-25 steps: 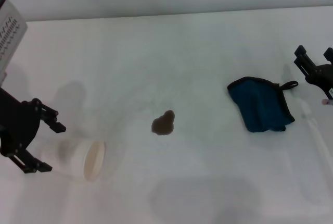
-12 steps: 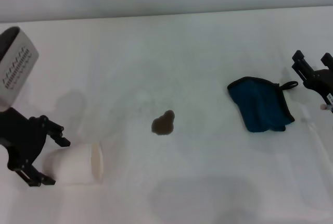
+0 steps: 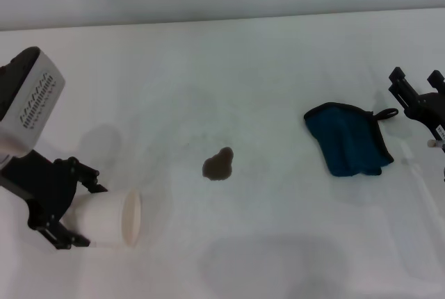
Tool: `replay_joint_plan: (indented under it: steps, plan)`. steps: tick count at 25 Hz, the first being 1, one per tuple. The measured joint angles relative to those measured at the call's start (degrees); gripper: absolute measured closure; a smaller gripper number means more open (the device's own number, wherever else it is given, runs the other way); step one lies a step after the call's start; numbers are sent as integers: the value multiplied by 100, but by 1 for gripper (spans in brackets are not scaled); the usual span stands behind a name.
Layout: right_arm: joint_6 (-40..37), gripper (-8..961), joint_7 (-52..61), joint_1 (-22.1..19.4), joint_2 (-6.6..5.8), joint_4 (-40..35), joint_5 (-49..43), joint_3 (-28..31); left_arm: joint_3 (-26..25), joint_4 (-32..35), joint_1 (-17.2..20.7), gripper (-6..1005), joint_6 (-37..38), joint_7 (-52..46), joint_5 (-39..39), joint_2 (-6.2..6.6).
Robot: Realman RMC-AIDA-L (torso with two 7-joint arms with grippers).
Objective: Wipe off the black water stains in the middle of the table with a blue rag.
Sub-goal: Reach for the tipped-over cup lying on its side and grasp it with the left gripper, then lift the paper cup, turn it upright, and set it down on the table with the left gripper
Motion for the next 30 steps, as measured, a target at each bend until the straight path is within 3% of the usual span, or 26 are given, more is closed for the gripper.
replay_joint_plan:
  steps: [19,26,30]
  plan:
    - [-37,100,77,1,-29,-57,-45,-24,-1,35,37,241,36,-144,-437,10]
    - [-136,100,223,35,-43,-381,-418,-26,-2,-393,82,300,276,-340,-1616,17]
    - [-339,100,718,38,-57,-875,-842,-35,-1,-356,301,320,348,-555,-2535,2]
